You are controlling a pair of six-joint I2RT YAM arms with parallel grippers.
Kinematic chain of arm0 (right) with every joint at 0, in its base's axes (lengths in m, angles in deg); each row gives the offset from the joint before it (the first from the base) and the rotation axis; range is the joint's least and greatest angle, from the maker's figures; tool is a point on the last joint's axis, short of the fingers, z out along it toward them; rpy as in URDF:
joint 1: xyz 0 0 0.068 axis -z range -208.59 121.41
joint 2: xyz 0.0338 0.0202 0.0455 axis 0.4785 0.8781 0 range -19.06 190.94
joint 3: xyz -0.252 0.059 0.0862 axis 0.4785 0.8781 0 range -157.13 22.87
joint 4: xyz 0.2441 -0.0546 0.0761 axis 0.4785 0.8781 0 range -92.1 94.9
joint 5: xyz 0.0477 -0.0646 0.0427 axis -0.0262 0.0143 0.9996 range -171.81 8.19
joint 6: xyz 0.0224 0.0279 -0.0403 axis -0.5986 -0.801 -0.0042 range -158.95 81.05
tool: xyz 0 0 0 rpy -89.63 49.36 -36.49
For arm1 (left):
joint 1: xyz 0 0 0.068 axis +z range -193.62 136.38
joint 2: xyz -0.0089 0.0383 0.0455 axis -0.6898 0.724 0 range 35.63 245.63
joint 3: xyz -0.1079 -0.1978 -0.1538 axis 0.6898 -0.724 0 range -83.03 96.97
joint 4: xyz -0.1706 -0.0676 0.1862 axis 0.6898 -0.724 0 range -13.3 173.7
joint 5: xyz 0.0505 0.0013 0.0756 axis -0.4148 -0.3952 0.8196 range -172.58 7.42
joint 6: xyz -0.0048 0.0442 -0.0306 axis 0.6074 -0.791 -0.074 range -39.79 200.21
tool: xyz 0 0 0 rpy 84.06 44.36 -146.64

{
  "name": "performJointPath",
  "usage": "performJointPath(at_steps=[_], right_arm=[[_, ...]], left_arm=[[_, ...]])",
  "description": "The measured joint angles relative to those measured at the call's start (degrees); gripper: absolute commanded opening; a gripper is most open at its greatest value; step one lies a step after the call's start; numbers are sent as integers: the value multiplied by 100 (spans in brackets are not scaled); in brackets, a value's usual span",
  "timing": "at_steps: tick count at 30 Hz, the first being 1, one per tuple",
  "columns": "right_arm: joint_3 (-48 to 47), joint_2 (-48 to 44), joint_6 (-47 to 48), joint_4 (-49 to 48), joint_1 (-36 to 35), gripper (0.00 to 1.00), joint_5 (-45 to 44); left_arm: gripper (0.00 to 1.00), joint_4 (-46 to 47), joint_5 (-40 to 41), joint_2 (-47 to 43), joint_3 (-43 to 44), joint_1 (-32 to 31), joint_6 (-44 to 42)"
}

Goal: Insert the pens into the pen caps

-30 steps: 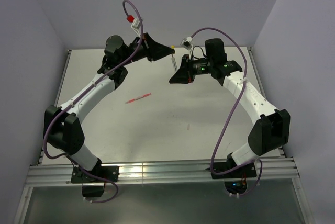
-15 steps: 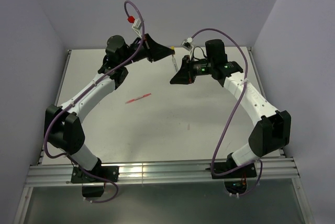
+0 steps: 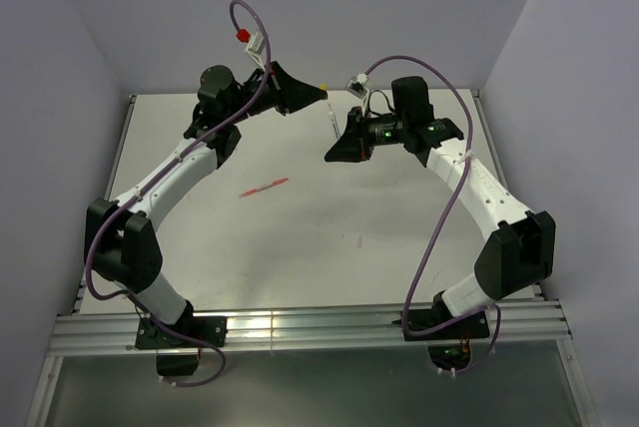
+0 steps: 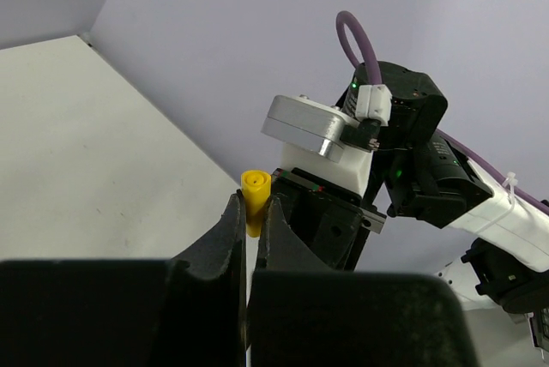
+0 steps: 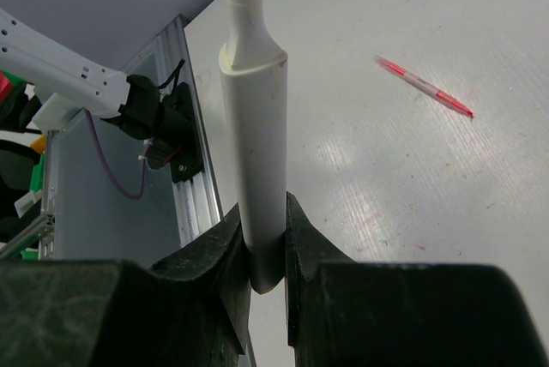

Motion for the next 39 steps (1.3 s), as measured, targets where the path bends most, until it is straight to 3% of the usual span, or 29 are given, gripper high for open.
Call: performJointPath(at_steps=[39], right_arm=[[9,0,33,2,0,0,-13]], left_arm=[[0,304,-343,44,-144,-98,258]])
